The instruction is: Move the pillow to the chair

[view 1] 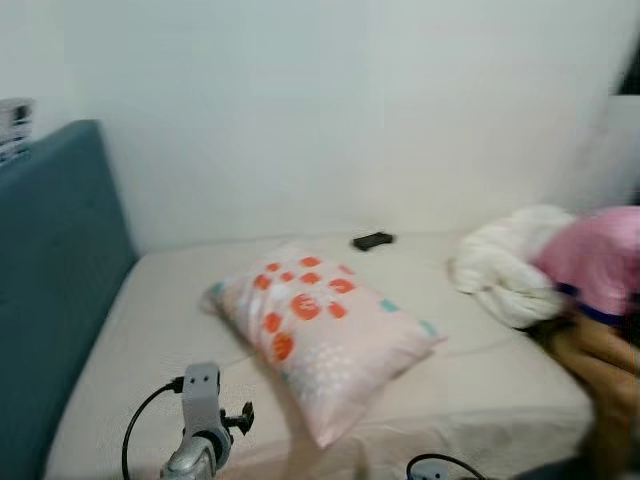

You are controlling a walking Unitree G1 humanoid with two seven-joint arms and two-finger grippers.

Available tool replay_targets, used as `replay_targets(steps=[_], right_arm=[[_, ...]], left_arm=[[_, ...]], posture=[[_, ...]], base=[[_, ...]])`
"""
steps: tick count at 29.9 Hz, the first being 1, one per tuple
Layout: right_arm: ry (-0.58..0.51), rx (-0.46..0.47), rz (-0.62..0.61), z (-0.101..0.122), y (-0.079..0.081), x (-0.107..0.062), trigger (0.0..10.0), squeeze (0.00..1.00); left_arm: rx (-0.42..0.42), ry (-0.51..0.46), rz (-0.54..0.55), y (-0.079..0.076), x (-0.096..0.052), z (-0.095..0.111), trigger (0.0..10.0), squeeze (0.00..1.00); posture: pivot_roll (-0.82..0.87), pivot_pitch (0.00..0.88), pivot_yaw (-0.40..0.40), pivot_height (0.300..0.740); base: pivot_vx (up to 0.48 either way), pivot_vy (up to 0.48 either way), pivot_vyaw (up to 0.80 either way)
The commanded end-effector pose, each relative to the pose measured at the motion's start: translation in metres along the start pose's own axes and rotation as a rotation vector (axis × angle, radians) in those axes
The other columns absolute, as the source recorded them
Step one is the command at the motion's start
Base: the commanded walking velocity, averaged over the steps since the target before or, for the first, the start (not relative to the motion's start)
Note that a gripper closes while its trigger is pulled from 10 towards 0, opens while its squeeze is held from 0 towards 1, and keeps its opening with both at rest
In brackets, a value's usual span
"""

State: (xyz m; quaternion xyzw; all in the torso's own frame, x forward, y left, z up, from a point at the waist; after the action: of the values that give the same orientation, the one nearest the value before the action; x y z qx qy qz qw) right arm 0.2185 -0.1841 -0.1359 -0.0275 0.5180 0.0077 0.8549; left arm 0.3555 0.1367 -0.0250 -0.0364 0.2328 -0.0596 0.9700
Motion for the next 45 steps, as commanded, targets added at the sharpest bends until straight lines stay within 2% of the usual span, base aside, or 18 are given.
replay_targets(steps=[1,4,7,12,15,20,27,35,38,39,44,45], right_arm=[[0.004,-0.018,0.006,0.0,-0.001,0.0,10.0,0.0],[0.018,-0.059,0.003,-0.003,-0.001,0.0,10.0,0.0],[0.01,-0.057,0.014,0.0,0.003,0.0,10.0,0.0],[-0.005,-0.045,0.028,0.005,0.008,0.0,10.0,0.0],[-0.029,-0.034,0.048,0.011,0.011,0.0,10.0,0.0],[-0.035,-0.005,0.063,0.014,0.014,0.0,10.0,0.0],[-0.031,-0.015,0.069,0.019,0.017,0.001,10.0,0.0],[-0.034,-0.046,0.083,0.023,0.021,0.001,10.0,0.0],[-0.029,-0.067,0.088,0.022,0.022,0.001,10.0,0.0],[-0.029,-0.067,0.088,0.022,0.022,0.001,10.0,0.0],[-0.021,-0.074,0.082,0.019,0.02,0.001,10.0,0.0],[-0.021,-0.074,0.082,0.019,0.02,0.001,10.0,0.0]], left_arm=[[-0.01,-0.086,-0.043,-0.014,0.009,0.034,10.0,0.0],[-0.046,-0.17,-0.078,-0.025,0.015,0.07,10.0,0.0],[-0.034,-0.192,-0.094,-0.029,0.016,0.08,10.0,0.0],[-0.025,-0.188,-0.089,-0.031,0.017,0.08,10.0,0.0],[-0.018,-0.146,-0.043,-0.023,0.016,0.065,10.0,0.0],[-0.02,-0.119,0.022,-0.015,0.015,0.058,10.0,0.0],[-0.024,-0.121,0.089,-0.008,0.016,0.063,10.0,0.0],[0.003,-0.154,0.107,-0.008,0.016,0.072,10.0,0.0],[0.071,-0.212,0.094,-0.014,0.016,0.087,10.0,0.0],[0.071,-0.212,0.094,-0.014,0.016,0.087,10.0,0.0],[0.292,-0.348,0.018,-0.047,0.015,0.12,10.0,0.0],[0.292,-0.348,0.018,-0.047,0.015,0.12,10.0,0.0]], posture=[[-0.04,0.0,-0.006,0.74],[-0.05,0.0,-0.002,0.74],[-0.06,0.0,0.005,0.74],[-0.07,0.0,0.009,0.74],[-0.08,0.0,0.007,0.74],[-0.07,0.0,-0.001,0.74],[-0.04,0.0,-0.023,0.72],[-0.02,0.0,-0.038,0.695],[-0.02,0.0,-0.043,0.68],[-0.02,0.0,-0.043,0.68],[-0.03,0.0,-0.039,0.655],[-0.03,0.0,-0.039,0.655]], base=[[0.0,0.0,-0.77],[0.0,0.0,-0.77],[0.0,0.0,-0.77],[0.0,0.0,-0.77],[0.0,0.0,0.0],[0.0,0.0,0.0],[0.0,0.0,0.0],[0.0,0.0,0.0],[0.0,0.0,0.0],[0.0,0.0,0.0],[0.0,0.0,0.0],[0.0,0.0,0.0]])
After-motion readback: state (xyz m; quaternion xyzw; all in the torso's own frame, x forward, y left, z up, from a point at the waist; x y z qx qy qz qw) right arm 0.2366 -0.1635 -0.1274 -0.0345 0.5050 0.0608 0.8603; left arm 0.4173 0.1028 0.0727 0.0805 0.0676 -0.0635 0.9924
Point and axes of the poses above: a point about 5 cm out from each wrist's last joint towards the gripper, its own x axis pointing out of the wrist towards the gripper, its own z axis along the axis of the wrist's last joint, y = z × x, the point moved 6 cm from there along x, pointing out of the wrist towards the gripper, and after that the axes turned 10 degrees about x, right-handed, at the moved point
